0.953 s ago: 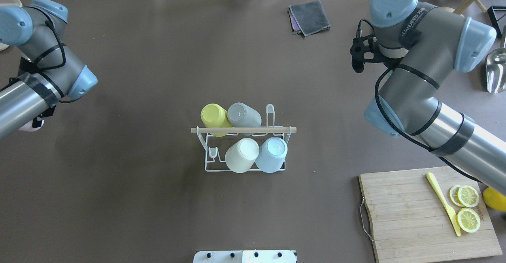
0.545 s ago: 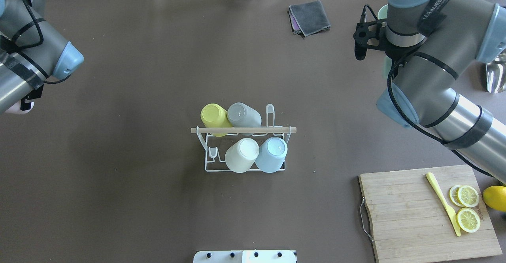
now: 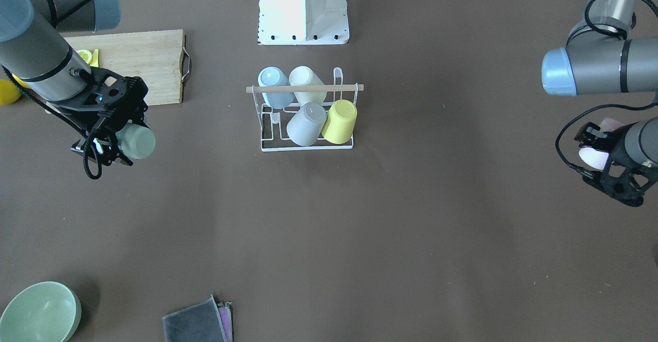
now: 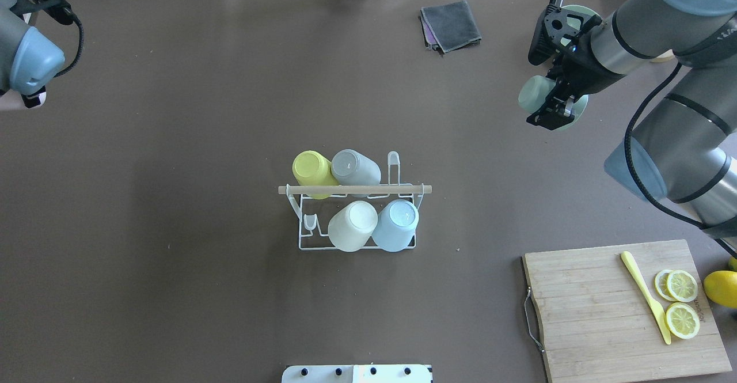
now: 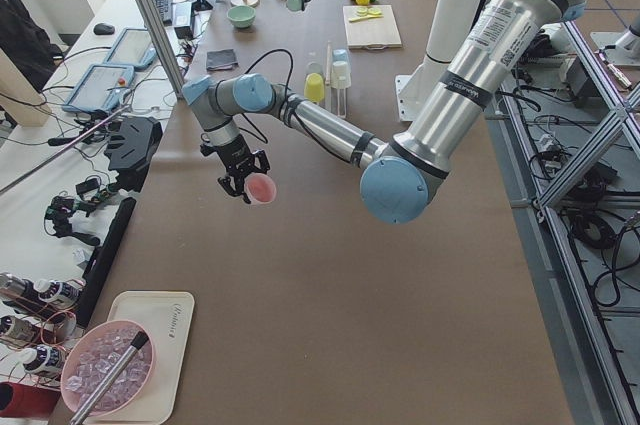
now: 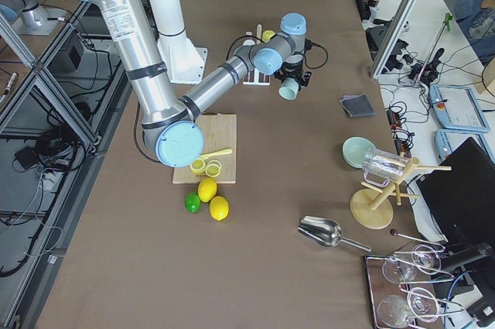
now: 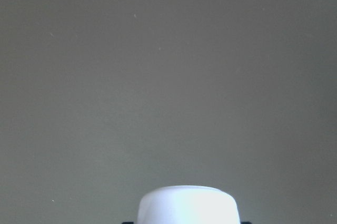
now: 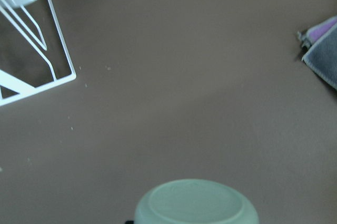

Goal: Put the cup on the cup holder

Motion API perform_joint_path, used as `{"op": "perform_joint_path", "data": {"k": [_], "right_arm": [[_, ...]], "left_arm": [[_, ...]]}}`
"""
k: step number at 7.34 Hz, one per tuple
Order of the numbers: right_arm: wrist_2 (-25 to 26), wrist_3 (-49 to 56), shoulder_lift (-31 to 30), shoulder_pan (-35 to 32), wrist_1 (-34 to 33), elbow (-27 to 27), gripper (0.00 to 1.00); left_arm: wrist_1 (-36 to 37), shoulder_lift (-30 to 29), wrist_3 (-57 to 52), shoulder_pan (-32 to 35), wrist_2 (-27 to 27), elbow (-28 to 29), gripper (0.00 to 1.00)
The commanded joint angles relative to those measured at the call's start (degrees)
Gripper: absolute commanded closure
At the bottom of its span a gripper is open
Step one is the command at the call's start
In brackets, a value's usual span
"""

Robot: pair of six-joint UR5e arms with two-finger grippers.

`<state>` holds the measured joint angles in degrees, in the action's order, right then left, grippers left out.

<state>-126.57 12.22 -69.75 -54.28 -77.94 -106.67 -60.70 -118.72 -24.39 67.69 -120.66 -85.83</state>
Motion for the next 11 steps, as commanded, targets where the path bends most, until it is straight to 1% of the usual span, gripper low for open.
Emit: {"op": "perform_joint_path", "data": {"k": [1,2,3,4,5,6,7,8,9,10,11], "right_arm": [[-2.4,-15.1,-0.8,0.3,18.5,-0.1,1.0],[-1.9,-22.2,-0.8,1.1,27.7,0.4,1.0],[-1.1,-28.4,-0.9,1.6,34.5,0.5,1.0],[1.8,-34.0,-0.8,2.7,39.9,0.8,1.0],[6.0,-37.7,-0.8,4.5,44.3,1.3,1.0],[10.9,-41.0,-0.8,7.2,49.1,2.3,1.0],[17.7,-43.5,-0.8,11.4,56.1,4.8,1.0],[23.3,-45.2,-0.6,15.4,63.0,9.1,1.0],[27.5,-45.7,0.1,18.7,64.7,10.8,1.0],[28.2,-45.6,0.5,19.9,64.4,10.9,1.0],[28.2,-45.7,1.5,20.0,64.2,11.2,1.0]], "left_arm": [[-21.2,3.9,3.0,-0.3,1.1,1.2,1.0],[-29.7,3.8,5.8,-0.4,1.7,3.9,1.0],[-38.1,3.8,11.6,-1.3,1.7,4.8,1.0],[-46.4,3.8,19.4,-3.2,1.3,4.7,1.0],[-56.0,3.8,25.2,-5.4,1.3,4.9,1.0],[-65.3,3.7,28.3,-8.9,1.7,5.7,1.0],[-73.4,3.1,34.6,-11.3,1.9,6.5,1.0],[-81.6,3.1,42.9,-14.3,2.6,6.5,1.0],[-92.3,3.8,48.5,-17.2,8.2,6.6,1.0],[-100.0,3.8,50.8,-17.4,11.1,6.5,1.0],[-105.3,3.3,52.9,-17.4,11.2,6.2,1.0]]}}
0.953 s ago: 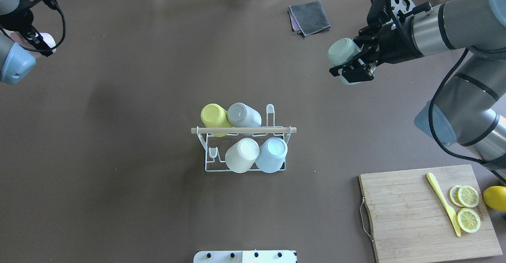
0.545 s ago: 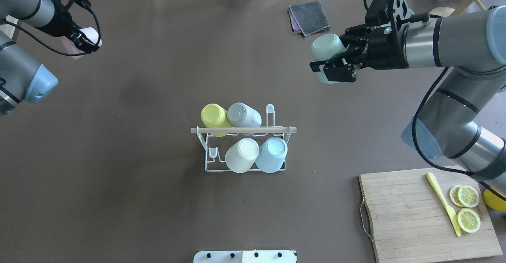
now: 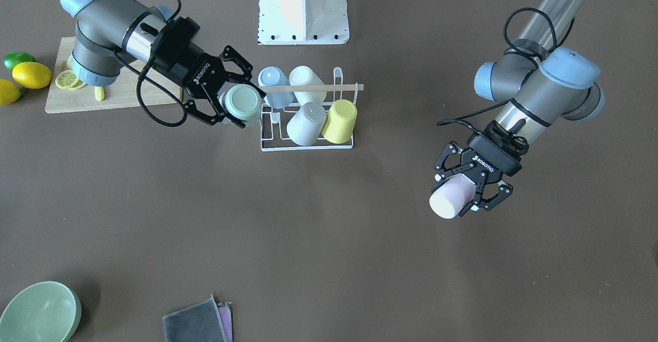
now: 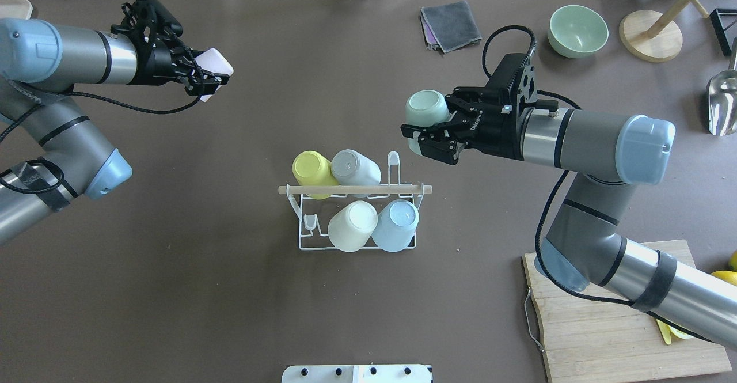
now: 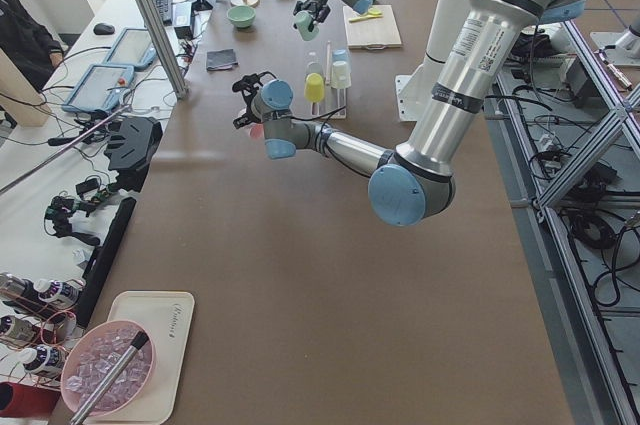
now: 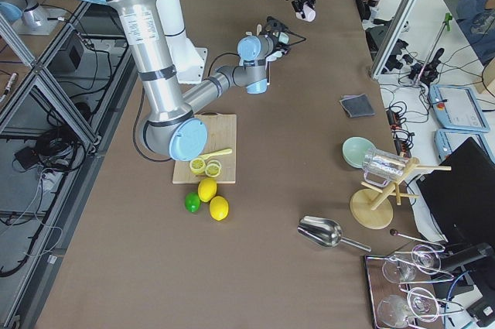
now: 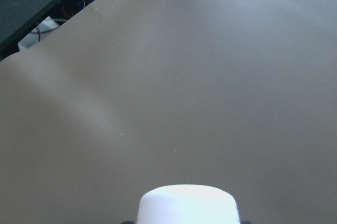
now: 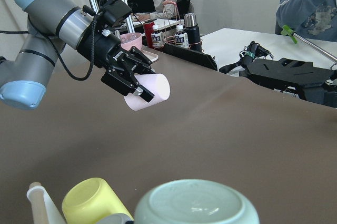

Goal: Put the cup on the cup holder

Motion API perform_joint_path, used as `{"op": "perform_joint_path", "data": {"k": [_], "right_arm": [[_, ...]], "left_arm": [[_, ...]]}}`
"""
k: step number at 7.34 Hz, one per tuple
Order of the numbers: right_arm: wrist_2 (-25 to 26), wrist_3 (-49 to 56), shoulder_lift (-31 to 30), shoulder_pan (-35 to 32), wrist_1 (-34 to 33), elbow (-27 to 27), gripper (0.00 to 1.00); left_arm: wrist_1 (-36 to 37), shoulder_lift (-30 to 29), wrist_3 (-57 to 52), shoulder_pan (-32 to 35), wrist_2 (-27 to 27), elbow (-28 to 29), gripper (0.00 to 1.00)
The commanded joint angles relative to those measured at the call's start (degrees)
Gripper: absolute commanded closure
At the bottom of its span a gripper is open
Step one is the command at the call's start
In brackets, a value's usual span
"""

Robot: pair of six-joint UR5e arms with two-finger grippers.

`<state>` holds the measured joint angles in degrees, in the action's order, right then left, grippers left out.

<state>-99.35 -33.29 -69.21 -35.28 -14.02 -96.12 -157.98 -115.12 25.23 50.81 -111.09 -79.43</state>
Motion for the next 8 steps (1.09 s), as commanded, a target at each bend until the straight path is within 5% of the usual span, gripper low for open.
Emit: {"op": "perform_joint_path", "data": {"k": [1,3,8], "right_arm": [[1.1,-0.2,2.1,1.1,0.2,1.3,1.0],[1.1,-0.1,2.5,2.1,-0.2,1.3,1.0],[1.1,-0.2,2.7,2.2,-0.1,1.0,1.0]], "left_arm": [[-12.3,-0.7,6.2,-0.8,1.7,-0.8,1.0],[-13.8,-1.5,9.7,-4.6,8.6,-6.2,1.0],[-13.8,5.2,8.9,-25.8,33.6,-23.8,1.0]]}}
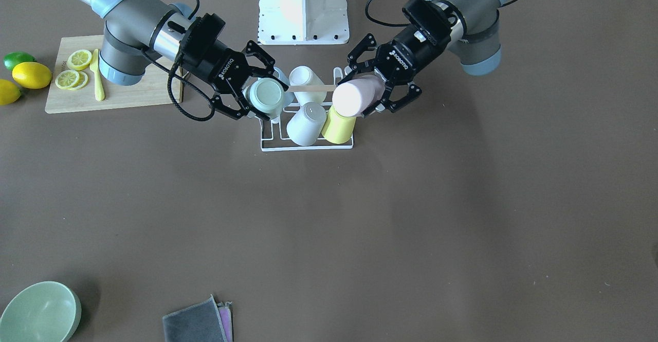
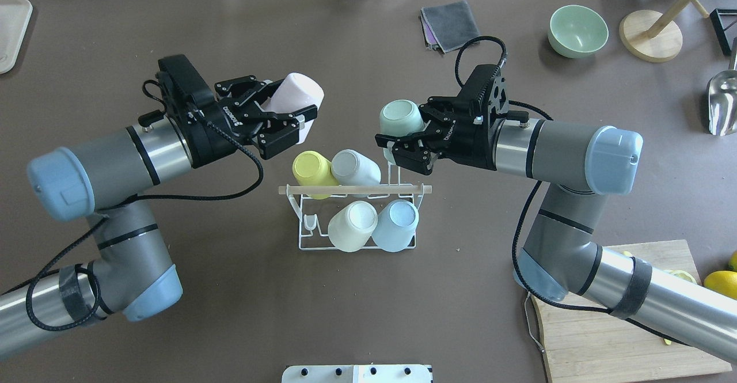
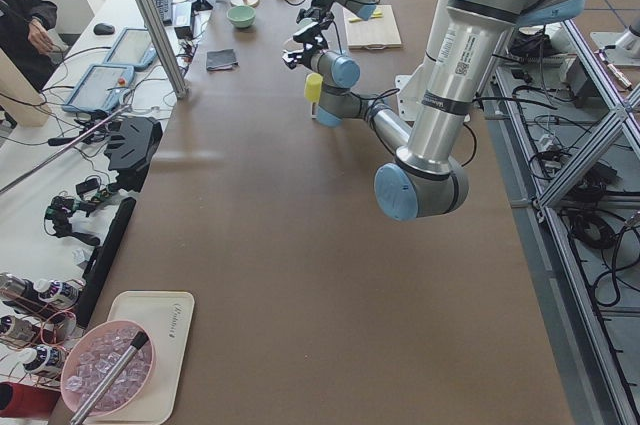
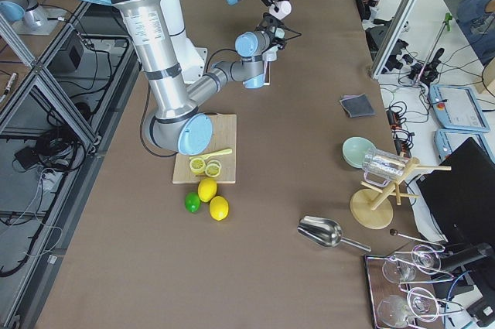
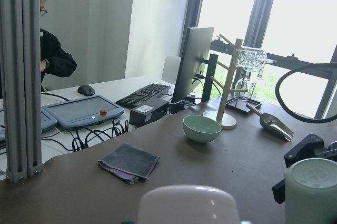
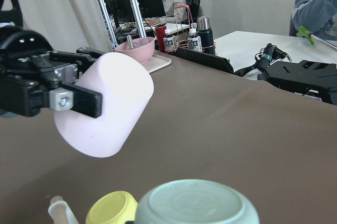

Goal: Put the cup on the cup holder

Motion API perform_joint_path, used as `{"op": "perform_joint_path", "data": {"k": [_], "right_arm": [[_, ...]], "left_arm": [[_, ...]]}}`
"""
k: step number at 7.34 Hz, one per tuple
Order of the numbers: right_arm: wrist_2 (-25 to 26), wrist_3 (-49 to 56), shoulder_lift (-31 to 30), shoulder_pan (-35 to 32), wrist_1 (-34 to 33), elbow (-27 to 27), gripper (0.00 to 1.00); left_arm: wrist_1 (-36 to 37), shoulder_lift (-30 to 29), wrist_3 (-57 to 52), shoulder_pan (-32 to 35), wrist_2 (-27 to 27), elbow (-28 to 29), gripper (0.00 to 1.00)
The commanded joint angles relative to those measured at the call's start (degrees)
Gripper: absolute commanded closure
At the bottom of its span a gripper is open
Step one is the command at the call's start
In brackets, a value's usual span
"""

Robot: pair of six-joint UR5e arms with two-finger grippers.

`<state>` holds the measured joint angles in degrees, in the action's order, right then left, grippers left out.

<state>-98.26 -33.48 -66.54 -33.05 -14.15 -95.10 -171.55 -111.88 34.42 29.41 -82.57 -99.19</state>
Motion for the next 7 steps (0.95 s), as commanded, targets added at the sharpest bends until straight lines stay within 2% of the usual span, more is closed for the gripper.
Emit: {"op": "perform_joint_path", "data": {"k": [1,3,5,7], "right_arm": [[0.1,0.0,0.3,0.0,0.0,0.1,1.0],[0.0,0.0,0.3,0.0,0.1,0.1,1.0],[0.1,0.0,0.3,0.0,0.0,0.1,1.0],[0.6,0.0,0.3,0.0,-0.1,0.3,1.0]], "left_arm": [[-0.4,3.8,-0.4,-5.7,5.8,-7.1,1.0],[-2.4,4.9,-3.7,-7.4,7.8,-8.7,1.0],[-4.1,4.9,-8.2,-13.4,15.7,-8.2,1.0],[-6.7,6.3,-10.6,-14.6,16.2,-7.2,1.0]]}}
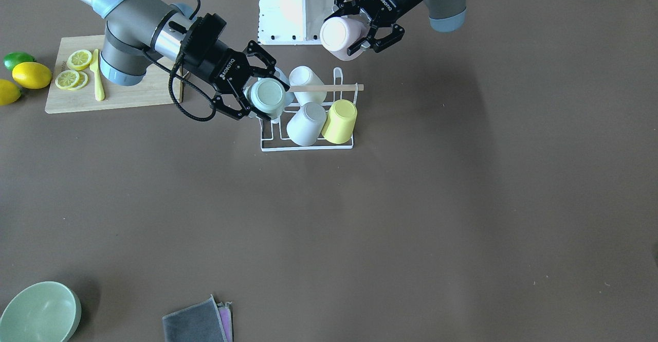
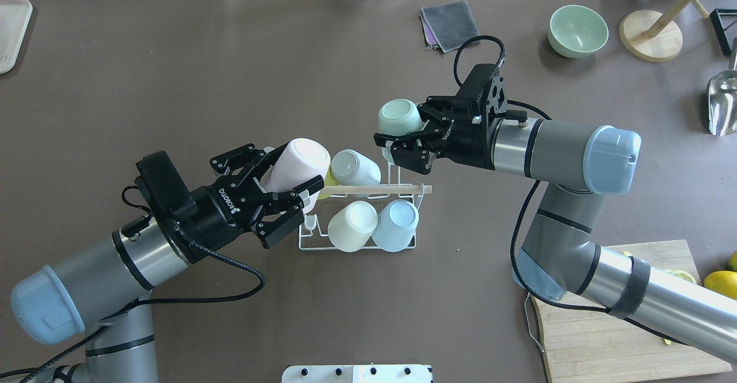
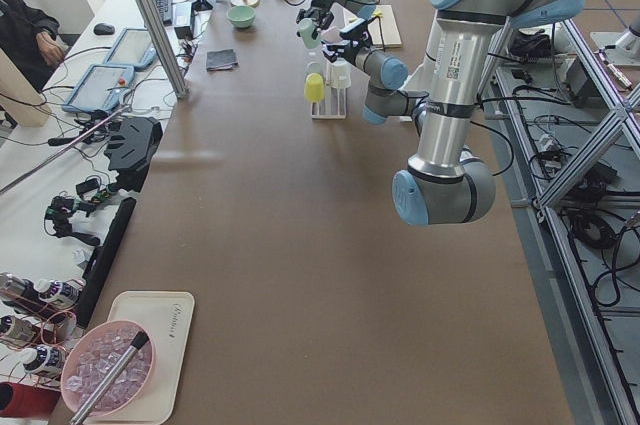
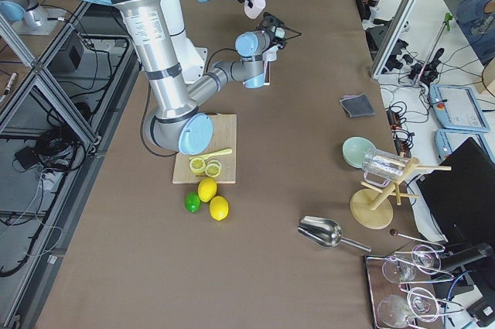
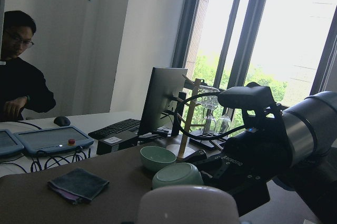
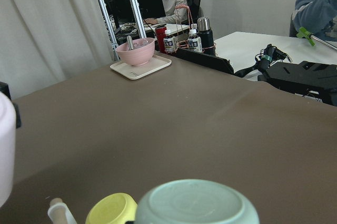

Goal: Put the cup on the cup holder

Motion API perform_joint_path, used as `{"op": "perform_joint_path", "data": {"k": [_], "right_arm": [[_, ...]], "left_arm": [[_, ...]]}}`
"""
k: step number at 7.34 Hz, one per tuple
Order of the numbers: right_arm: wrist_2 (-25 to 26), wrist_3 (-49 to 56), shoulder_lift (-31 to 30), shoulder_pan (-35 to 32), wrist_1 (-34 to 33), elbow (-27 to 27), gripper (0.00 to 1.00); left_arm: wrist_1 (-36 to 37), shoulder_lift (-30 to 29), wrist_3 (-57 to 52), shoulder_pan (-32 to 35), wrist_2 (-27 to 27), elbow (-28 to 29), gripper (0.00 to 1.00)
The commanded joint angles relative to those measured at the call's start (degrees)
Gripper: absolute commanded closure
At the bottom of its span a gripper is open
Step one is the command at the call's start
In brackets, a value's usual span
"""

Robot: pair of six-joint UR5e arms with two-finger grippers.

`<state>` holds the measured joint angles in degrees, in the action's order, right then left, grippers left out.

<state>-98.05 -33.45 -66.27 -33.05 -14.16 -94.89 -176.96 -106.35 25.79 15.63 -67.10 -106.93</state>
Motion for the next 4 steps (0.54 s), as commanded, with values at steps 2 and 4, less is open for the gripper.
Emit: {"op": "perform_joint_path", "data": {"k": [2,4], "right_arm": [[0.9,0.1,0.0,0.3,0.1,0.6,1.0],[2.3,0.1,0.2,0.4,-0.2,1.5,1.0]], "left_arm": [[-6.3,0.4,-4.8,-1.5,1.3,4.9,1.0],[-6.2,-0.3,-4.8,-2.6,1.3,5.8,1.0]]}}
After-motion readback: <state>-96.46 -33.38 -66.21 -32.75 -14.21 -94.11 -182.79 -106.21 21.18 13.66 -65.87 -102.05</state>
